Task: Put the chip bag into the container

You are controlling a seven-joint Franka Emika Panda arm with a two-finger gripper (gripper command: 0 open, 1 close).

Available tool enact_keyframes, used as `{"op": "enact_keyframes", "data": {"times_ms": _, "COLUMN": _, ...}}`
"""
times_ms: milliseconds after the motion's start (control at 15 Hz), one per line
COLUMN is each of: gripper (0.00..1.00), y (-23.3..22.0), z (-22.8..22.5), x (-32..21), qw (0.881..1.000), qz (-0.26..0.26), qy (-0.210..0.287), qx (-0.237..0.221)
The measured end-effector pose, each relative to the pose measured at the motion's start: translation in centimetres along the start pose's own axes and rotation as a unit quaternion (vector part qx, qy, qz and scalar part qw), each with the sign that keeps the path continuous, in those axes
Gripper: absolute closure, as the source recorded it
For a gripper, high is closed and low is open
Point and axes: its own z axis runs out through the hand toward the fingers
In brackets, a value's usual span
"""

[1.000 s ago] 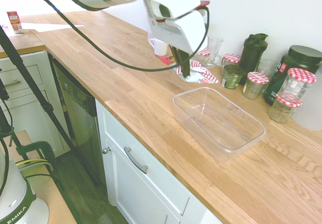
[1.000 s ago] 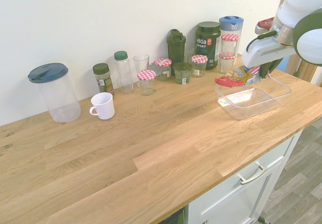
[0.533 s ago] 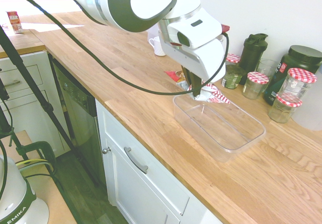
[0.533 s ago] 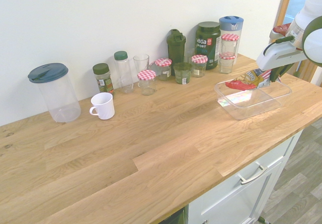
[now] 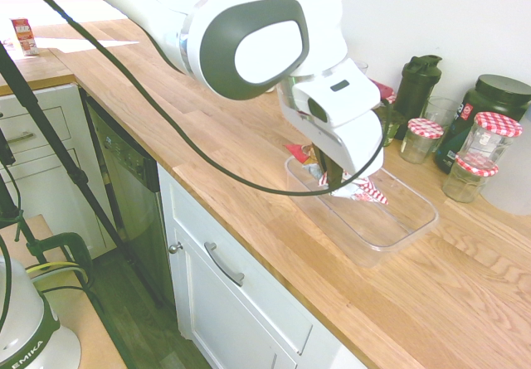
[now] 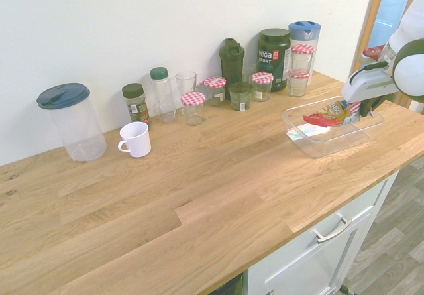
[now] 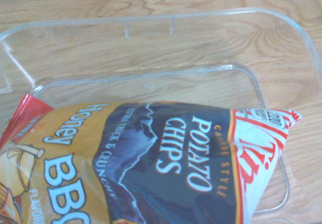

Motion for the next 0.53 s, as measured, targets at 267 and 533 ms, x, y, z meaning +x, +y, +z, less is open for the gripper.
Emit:
{"op": "enact_keyframes", "data": {"times_ms": 267, "gripper": 1.0, "y": -0.3, "z": 1.6, "x": 0.3, "qw": 1.0, "qz": -0.001, "qy": -0.004, "qx": -0.007}}
{"op": "enact_keyframes", "data": {"times_ms": 533, "gripper": 1.0, "y": -0.6, "z": 2.2, "x": 0.9, "qw": 1.0, "qz": -0.002, "qy": -0.004, "qx": -0.013}}
